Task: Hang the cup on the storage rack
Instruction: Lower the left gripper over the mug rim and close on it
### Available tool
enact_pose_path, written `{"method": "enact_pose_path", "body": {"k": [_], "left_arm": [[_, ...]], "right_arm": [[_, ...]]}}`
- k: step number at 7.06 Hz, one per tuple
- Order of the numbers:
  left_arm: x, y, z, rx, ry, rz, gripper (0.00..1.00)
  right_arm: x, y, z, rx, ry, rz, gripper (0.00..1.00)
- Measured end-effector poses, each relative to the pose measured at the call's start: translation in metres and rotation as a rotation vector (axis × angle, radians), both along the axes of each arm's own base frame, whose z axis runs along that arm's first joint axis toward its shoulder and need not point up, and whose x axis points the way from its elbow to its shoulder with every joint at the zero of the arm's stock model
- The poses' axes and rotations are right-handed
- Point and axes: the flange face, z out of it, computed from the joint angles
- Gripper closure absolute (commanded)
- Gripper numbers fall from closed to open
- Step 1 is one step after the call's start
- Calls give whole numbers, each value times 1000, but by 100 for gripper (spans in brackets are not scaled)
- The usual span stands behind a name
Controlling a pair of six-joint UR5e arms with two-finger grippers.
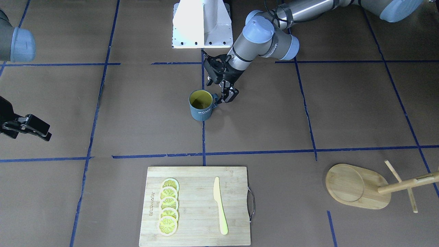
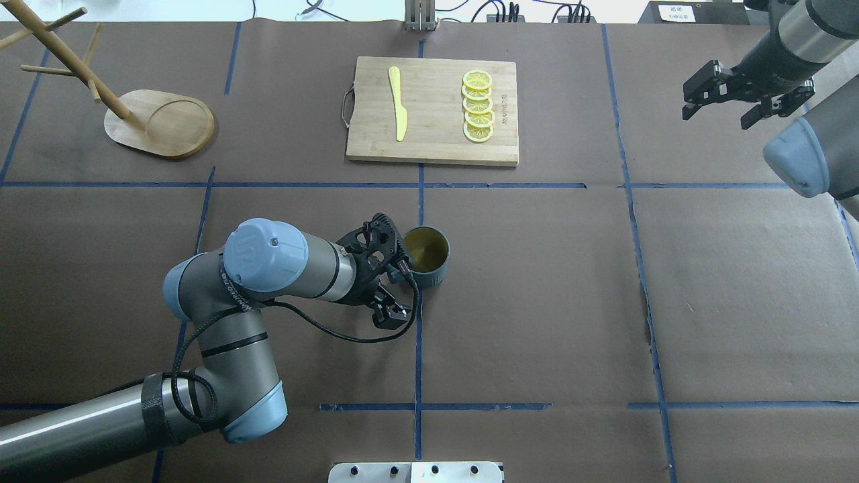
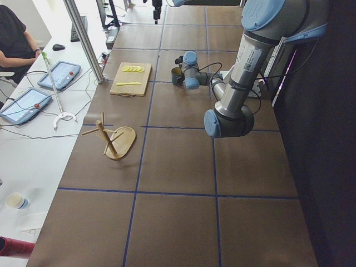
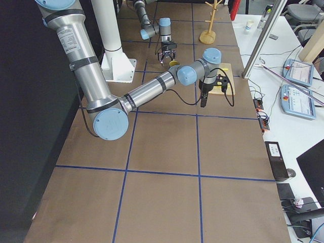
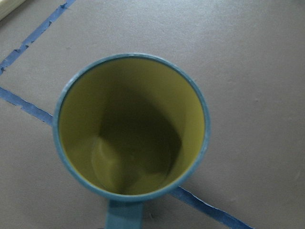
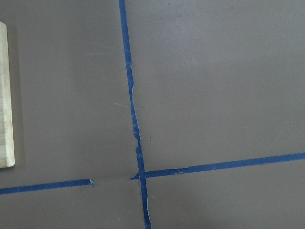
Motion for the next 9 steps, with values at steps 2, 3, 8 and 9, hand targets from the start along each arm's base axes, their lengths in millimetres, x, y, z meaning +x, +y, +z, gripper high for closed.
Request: {"method": "enact_pose_path", "body": {"k": [2,3,8,9], "left_arm": [[-2,-3,1,-1,-2,-6,15],[-3,-6,2,-2,-4,-12,16],[-5,-17,6,-12,-12,-36,20],[-5,-16,5,-21,-10,-39,21]], "right_arm": [[0,-1,1,-2,1,0,0],[-1,-1,1,-2,1,0,0],[-1,-1,1,-1,1,0,0],[-1,-1,1,-1,1,0,0]]}}
